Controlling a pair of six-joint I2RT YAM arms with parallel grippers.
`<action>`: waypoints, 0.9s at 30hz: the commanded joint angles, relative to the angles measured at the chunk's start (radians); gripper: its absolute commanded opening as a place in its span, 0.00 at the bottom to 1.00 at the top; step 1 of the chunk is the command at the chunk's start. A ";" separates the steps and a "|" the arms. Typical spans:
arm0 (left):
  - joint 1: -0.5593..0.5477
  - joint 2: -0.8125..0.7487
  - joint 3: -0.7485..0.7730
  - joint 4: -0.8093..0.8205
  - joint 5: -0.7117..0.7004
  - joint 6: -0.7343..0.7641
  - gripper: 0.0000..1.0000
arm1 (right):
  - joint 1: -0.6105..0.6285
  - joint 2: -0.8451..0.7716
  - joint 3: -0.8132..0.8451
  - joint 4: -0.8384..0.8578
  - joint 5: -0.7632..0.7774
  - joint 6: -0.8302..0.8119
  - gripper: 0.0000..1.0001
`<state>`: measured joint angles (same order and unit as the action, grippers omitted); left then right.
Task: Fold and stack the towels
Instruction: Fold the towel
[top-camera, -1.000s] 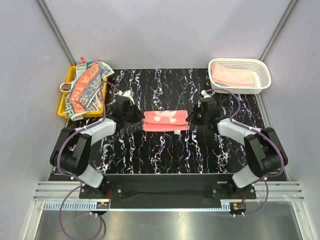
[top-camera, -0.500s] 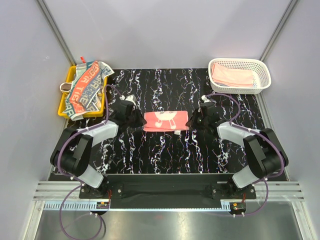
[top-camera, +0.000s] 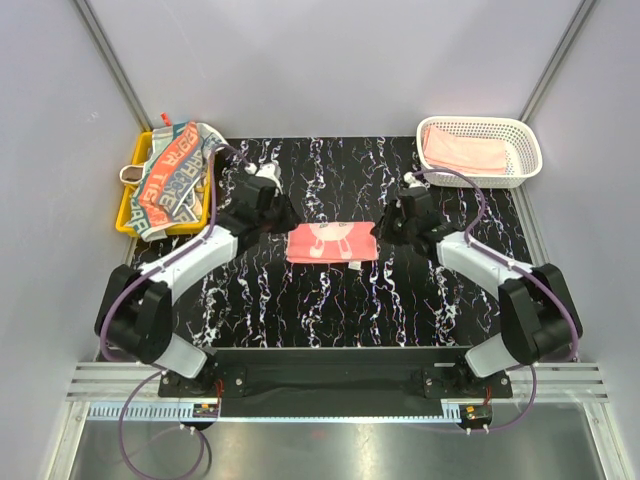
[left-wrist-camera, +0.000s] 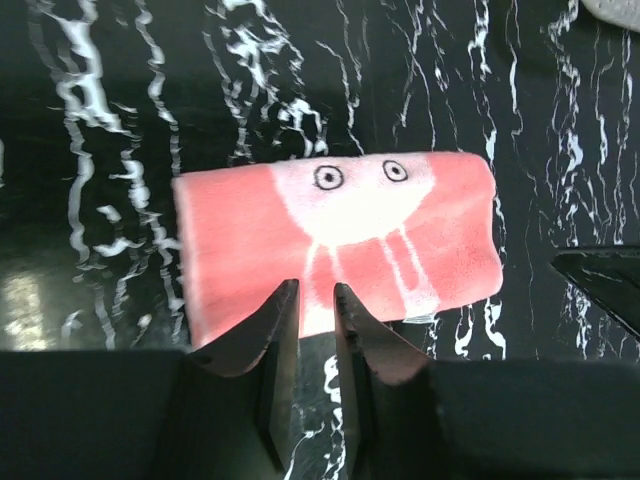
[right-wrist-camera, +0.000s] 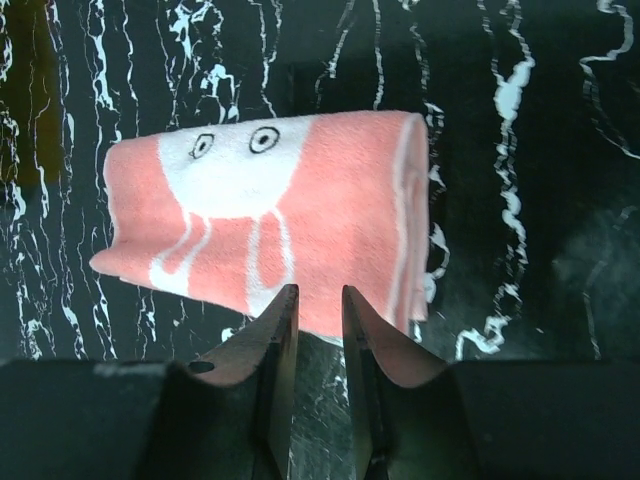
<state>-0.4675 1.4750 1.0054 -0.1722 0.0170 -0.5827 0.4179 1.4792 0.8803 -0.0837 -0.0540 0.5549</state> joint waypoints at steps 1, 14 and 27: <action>-0.020 0.112 0.018 0.026 0.037 0.003 0.23 | 0.039 0.075 0.077 -0.025 -0.009 0.005 0.30; -0.019 0.243 -0.113 0.073 -0.006 -0.060 0.15 | 0.042 0.170 -0.026 0.019 -0.006 0.047 0.29; -0.019 0.194 -0.087 0.031 0.004 -0.037 0.15 | 0.039 0.164 0.095 -0.082 0.123 -0.084 0.60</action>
<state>-0.4881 1.7008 0.9073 -0.1284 0.0296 -0.6365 0.4564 1.6058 0.9123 -0.1638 0.0261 0.5343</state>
